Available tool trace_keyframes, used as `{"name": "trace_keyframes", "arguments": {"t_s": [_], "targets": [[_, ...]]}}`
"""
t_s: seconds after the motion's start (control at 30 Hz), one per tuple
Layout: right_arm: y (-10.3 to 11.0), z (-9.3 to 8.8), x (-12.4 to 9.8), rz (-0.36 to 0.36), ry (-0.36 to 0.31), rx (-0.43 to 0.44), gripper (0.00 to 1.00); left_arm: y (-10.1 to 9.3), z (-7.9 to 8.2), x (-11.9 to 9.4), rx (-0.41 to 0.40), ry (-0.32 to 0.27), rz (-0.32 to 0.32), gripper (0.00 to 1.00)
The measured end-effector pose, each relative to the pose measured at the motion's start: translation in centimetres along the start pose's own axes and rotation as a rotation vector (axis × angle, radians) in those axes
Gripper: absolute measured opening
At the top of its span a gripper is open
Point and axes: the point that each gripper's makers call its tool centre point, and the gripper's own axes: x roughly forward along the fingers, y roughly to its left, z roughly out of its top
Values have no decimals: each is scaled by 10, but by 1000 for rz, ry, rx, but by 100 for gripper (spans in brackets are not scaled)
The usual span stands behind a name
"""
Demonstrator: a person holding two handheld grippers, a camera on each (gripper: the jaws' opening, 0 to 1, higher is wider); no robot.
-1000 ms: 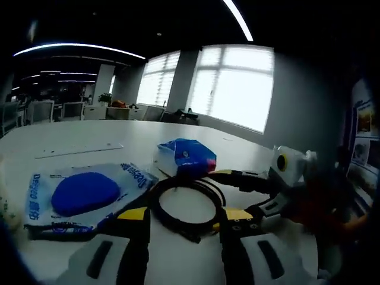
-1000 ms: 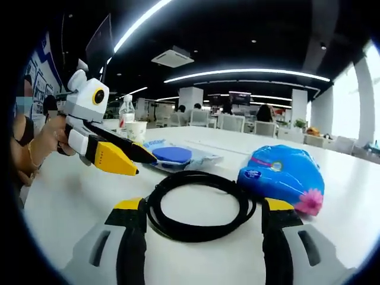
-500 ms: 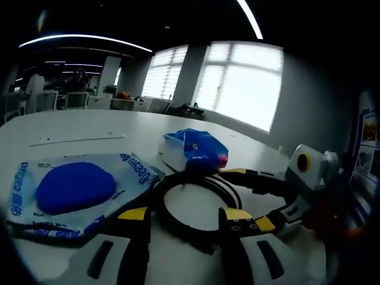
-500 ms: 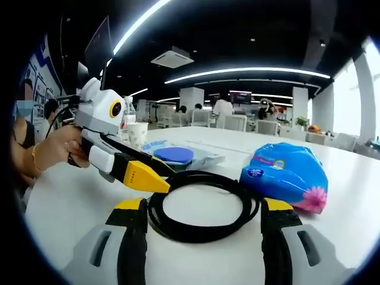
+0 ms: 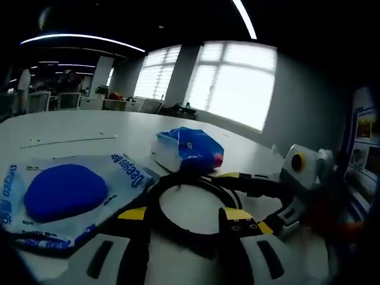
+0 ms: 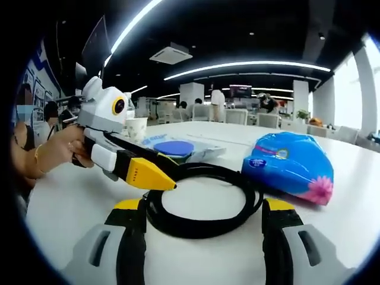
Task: Arrange the tabletop items into an orderly group along one side of the table until the central work area is clear of visible clutter.
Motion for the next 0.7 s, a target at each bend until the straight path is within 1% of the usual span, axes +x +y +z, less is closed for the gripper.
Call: {"name": "trace_keyframes", "arguments": {"t_s": [0.1,0.2,0.37,0.5,0.7], "targets": [[0,-1,1,2,0,9,79,0,-2,1,-34,3,-21,44],[0,-1,1,1,1,5,80,0,-1,2,-26,0,-30,44],[0,-4,2,-1,14,0,80,1,0,4,-45,-10,-32,41],[0,-2,3,1,12,-3,80,0,0,5,-32,-13,-29,41],[0,-2,2,3,11,-5,77,-2,0,5,-36,-13,-33,42]]}}
